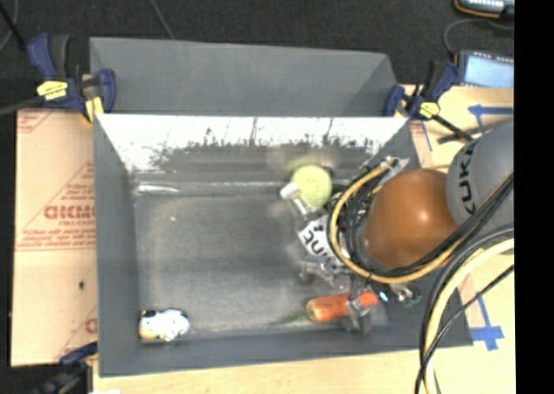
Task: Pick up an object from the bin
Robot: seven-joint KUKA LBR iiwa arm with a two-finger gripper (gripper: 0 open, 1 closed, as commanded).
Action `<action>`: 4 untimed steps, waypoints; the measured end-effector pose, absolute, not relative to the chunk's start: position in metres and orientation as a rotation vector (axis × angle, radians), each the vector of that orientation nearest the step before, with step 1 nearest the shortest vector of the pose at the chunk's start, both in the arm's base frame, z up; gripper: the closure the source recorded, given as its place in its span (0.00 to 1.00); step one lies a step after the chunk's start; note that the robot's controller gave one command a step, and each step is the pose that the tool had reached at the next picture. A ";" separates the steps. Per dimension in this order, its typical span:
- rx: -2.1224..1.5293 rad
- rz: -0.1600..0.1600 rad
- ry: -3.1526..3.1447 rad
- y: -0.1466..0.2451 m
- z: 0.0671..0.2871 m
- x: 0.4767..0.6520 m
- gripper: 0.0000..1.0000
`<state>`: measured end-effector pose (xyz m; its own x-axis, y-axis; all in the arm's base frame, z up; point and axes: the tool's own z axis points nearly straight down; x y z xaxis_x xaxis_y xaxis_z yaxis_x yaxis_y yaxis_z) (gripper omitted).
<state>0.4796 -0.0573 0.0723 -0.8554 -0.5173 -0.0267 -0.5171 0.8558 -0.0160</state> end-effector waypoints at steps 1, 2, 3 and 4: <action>-0.929 -0.005 2.992 -0.057 0.070 0.474 1.00; -0.929 -0.005 2.992 -0.057 0.070 0.474 1.00; -0.930 -0.001 2.997 -0.057 0.075 0.472 1.00; -0.929 0.003 3.003 -0.057 0.096 0.471 1.00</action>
Offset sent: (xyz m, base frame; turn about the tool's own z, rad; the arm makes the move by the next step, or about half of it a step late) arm 0.0000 0.0000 0.0000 0.0000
